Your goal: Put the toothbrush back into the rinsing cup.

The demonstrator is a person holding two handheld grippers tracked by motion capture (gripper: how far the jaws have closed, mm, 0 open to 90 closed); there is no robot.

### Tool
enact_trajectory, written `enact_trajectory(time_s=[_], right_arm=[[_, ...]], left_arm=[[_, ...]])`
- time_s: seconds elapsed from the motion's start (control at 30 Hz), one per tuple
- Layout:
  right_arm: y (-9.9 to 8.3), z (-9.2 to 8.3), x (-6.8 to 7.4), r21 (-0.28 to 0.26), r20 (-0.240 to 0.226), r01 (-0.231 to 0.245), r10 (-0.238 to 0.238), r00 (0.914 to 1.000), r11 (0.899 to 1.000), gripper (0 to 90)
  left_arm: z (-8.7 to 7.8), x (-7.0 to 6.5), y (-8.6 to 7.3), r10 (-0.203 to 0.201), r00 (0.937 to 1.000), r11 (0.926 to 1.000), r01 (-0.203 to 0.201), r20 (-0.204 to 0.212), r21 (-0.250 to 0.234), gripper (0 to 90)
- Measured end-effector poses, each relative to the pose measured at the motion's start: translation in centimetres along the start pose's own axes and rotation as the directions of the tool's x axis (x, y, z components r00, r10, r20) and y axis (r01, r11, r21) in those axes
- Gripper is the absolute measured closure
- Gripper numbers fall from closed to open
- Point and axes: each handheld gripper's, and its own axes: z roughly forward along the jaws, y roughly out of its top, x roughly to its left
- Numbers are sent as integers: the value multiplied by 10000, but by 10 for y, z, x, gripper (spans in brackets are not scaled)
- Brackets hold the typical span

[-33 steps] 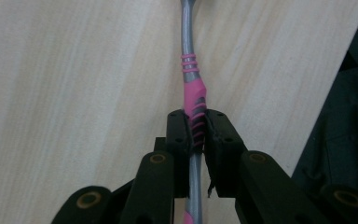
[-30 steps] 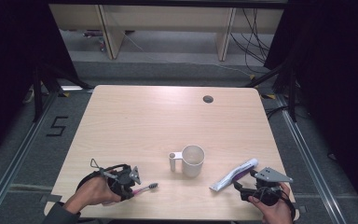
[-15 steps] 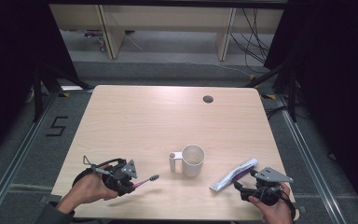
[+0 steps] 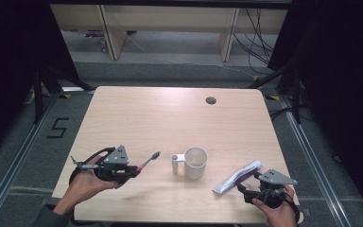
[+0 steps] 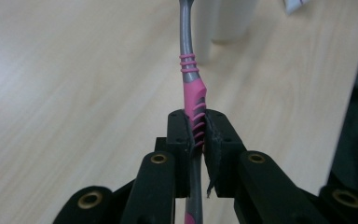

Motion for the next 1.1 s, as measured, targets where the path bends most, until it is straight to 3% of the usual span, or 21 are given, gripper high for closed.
enact_trajectory(time_s=[0.03, 0.07, 0.1, 0.13, 0.17, 0.2, 0.33, 0.37, 0.43, 0.53, 0.57, 0.6, 0.7, 0.77, 0.83, 0.9, 1.03, 1.07, 1.1], right_arm=[[0, 0, 3, 89, -51, -378, 378, 9993, 9992, 219], [0, 0, 0, 35, -78, -162, 163, 9998, 9999, 220], [0, 0, 1, 28, -37, -229, 229, 9997, 9997, 220], [0, 0, 1, 25, -8, -154, 154, 9999, 9999, 220], [0, 0, 0, -52, 51, 26, -25, 10000, 10000, 220], [0, 0, 0, -52, 51, 26, -25, 10000, 10000, 220], [0, 0, -1, 11, 72, 62, -62, 10000, 10000, 220], [0, 0, -1, 11, 72, 62, -62, 10000, 10000, 220], [0, 0, -1, -87, 150, 136, -134, 9998, 9999, 220], [0, 0, -1, 6, 59, 79, -79, 10000, 10000, 220], [0, 1, 0, -42, 59, 64, -64, 10000, 10000, 220], [0, 1, 0, -42, 59, 64, -64, 10000, 10000, 220], [0, 0, -1, -1, 58, 62, -62, 10000, 10000, 221], [0, 0, -1, -7, 57, 65, -65, 10000, 10000, 221], [0, 1, -1, -44, 42, 21, -21, 10000, 10000, 221], [0, 1, -1, -63, 42, 19, -19, 10000, 10000, 221], [0, 1, -1, -64, 35, 21, -21, 10000, 10000, 221], [0, 1, -1, -54, 40, 31, -31, 10000, 10000, 221], [0, 1, -1, -60, 30, 44, -43, 10000, 10000, 221]], left_arm=[[-1, 2, 0, -188, 9998, 9992, 188, -7, -355, 803], [-3, 6, -1, -433, 9989, 9934, 414, -158, -1066, 804], [-3, 6, -1, -433, 9989, 9934, 414, -158, -1066, 804], [-4, 8, -1, -735, 9968, 9806, 666, -308, -1843, 804], [-5, 10, -1, -868, 9961, 9761, 818, -161, -2016, 804], [-5, 10, -1, -868, 9961, 9761, 818, -161, -2016, 804], [-8, 13, 1, -1415, 9886, 9459, 1200, -505, -3013, 805], [-8, 13, 1, -1415, 9886, 9459, 1200, -505, -3013, 805], [-7, 14, 2, -1397, 9880, 9377, 1106, -659, -3295, 805], [-5, 14, 4, -1588, 9850, 9181, 1220, -681, -3770, 806], [-3, 15, 6, -1602, 9850, 9068, 1211, -644, -4037, 807], [-3, 15, 6, -1602, 9850, 9068, 1211, -644, -4037, 807], [0, 15, 9, -1858, 9807, 8835, 1400, -601, -4471, 807], [3, 15, 12, -1852, 9815, 8671, 1403, -479, -4779, 808], [4, 14, 14, -1937, 9794, 8604, 1420, -564, -4895, 808], [6, 13, 17, -1962, 9793, 8477, 1434, -507, -5107, 809], [11, 10, 22, -1886, 9817, 8416, 1470, -278, -5198, 809], [13, 8, 24, -1879, 9814, 8384, 1394, -392, -5269, 810], [15, 8, 27, -1787, 9837, 8328, 1394, -218, -5357, 810]])
